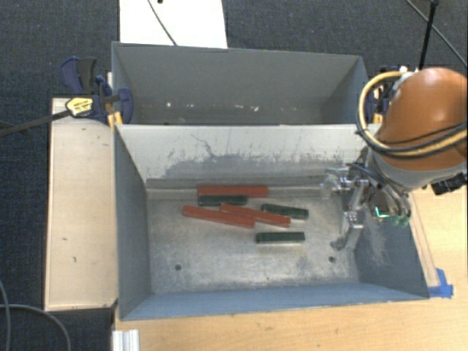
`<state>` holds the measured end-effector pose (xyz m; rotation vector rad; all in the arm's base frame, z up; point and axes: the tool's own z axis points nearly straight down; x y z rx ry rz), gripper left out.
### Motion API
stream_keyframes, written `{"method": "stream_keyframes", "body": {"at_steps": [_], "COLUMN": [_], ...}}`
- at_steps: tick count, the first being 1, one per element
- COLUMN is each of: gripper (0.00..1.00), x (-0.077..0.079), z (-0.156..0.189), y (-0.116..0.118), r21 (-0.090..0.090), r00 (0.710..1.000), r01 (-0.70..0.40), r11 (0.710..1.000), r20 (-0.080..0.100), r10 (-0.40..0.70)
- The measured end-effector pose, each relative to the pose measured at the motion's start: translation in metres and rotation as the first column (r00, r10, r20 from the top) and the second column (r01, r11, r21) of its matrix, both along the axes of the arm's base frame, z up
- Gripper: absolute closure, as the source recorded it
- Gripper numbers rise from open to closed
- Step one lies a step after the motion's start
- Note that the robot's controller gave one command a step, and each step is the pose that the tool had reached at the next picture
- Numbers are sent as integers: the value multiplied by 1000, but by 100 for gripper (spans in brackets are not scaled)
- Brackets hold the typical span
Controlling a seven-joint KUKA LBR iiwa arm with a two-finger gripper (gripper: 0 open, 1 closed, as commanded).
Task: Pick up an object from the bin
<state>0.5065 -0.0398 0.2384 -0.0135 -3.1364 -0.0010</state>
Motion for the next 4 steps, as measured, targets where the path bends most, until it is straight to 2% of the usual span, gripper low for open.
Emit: {"method": "stream_keyframes", "body": {"at_steps": [1, 2, 3, 4], "gripper": [0, 0, 0, 0], "x": [52, 56, 55, 58], "z": [-170, -136, -138, -168], "y": [69, 44, 44, 47], "r21": [1, -3, 0, 0], "r00": [929, 950, 971, 993], "r01": [-371, -311, -239, -116], "r11": [929, 950, 971, 993], "r20": [6, 12, 8, 8], "r10": [371, 311, 239, 116]}}
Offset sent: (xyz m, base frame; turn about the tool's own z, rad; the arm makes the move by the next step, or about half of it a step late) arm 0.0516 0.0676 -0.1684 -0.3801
